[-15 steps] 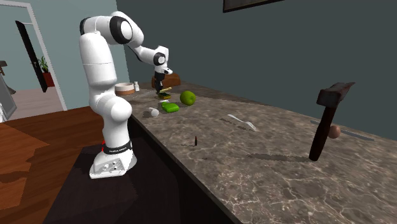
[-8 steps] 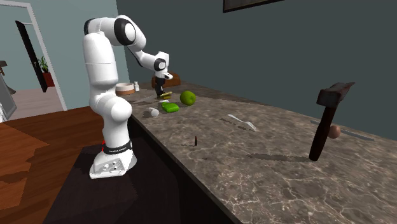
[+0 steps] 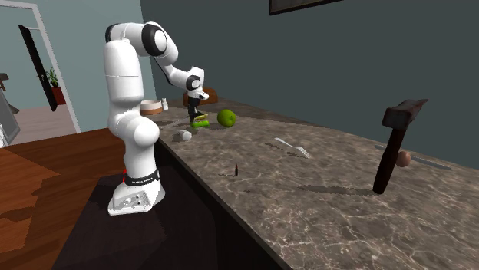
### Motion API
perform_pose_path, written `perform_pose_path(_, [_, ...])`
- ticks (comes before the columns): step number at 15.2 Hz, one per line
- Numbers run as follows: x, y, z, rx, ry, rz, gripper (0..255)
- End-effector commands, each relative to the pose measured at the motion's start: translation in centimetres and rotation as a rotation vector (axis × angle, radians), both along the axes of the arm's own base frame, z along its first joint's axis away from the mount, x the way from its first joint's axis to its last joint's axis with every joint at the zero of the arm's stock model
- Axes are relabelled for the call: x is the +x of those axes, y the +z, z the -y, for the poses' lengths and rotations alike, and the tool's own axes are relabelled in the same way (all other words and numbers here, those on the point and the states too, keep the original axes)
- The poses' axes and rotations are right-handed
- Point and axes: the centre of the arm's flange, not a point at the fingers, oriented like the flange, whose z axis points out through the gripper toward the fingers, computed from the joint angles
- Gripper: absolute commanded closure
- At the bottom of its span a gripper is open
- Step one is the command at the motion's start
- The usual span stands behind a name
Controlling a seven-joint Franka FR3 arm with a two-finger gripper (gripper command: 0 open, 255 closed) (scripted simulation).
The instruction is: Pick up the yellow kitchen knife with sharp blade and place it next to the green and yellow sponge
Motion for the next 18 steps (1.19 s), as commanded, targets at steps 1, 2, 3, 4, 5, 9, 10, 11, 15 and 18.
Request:
perform_pose_path(1, [-0.1, -0.5, 0.2, -0.009, 0.000, -0.008, 255])
perform_pose_path(2, [-0.1, -0.5, 0.2, -0.009, 0.000, -0.008, 255])
perform_pose_path(3, [-0.1, -0.5, 0.2, -0.009, 0.000, -0.008, 255])
perform_pose_path(4, [-0.1, -0.5, 0.2, -0.009, 0.000, -0.008, 255])
perform_pose_path(5, [-0.1, -0.5, 0.2, -0.009, 0.000, -0.008, 255])
perform_pose_path(9, [-0.1, -0.3, 0.4, -0.009, 0.000, -0.008, 0])
perform_pose_path(10, [-0.2, -0.2, 0.4, -0.009, 0.000, -0.008, 0])
perform_pose_path(11, [-0.1, -0.5, 0.2, -0.009, 0.000, -0.008, 0])
perform_pose_path(15, [0.9, 4.4, 0.8, -0.009, 0.000, -0.008, 0])
perform_pose_path(18, [0.9, 4.4, 0.8, -0.009, 0.000, -0.008, 0])
